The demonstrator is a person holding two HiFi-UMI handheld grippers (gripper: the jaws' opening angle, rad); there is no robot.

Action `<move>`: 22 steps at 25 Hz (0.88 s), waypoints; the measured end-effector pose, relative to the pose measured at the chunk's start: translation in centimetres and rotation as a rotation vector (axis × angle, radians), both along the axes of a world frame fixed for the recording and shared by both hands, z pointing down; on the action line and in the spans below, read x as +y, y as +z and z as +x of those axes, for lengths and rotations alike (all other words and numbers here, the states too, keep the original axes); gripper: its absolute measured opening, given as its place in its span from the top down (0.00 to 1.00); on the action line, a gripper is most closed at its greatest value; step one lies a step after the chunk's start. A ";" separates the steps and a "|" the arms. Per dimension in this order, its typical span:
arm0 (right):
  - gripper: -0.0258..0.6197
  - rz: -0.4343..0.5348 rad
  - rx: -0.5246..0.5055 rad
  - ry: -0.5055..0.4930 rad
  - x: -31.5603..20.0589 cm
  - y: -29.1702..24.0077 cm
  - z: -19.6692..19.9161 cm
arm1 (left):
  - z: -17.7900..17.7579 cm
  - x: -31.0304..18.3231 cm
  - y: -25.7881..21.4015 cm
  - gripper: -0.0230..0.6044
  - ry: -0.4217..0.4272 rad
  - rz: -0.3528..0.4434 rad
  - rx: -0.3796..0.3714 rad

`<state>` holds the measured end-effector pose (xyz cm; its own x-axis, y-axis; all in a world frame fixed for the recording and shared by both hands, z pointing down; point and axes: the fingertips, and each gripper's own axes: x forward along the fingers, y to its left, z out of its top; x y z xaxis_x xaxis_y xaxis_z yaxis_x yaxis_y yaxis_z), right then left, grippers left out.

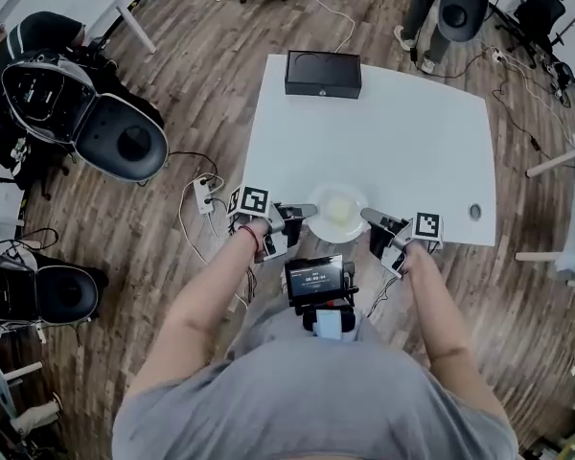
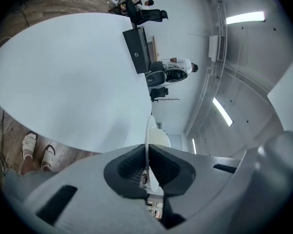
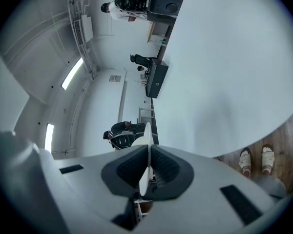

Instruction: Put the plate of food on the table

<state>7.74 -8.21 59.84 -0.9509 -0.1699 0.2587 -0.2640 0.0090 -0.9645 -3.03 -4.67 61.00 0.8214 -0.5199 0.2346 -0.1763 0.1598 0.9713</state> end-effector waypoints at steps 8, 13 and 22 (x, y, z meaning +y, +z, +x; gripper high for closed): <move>0.90 0.024 0.017 0.028 -5.0 3.1 -3.2 | -3.3 -4.9 2.8 0.92 -0.005 -0.009 -0.024; 0.90 0.020 0.020 0.053 -6.6 5.1 -4.7 | -4.9 -6.7 4.8 0.92 0.002 -0.026 -0.039; 0.90 0.034 0.007 0.184 -9.6 8.6 -4.9 | -5.6 -9.9 8.0 0.92 0.006 -0.012 -0.081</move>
<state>2.86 -17.85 68.39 -0.9012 -0.3496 0.2562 -0.2709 -0.0072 -0.9626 -8.59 -14.57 68.97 0.8022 -0.5120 0.3071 -0.2555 0.1704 0.9517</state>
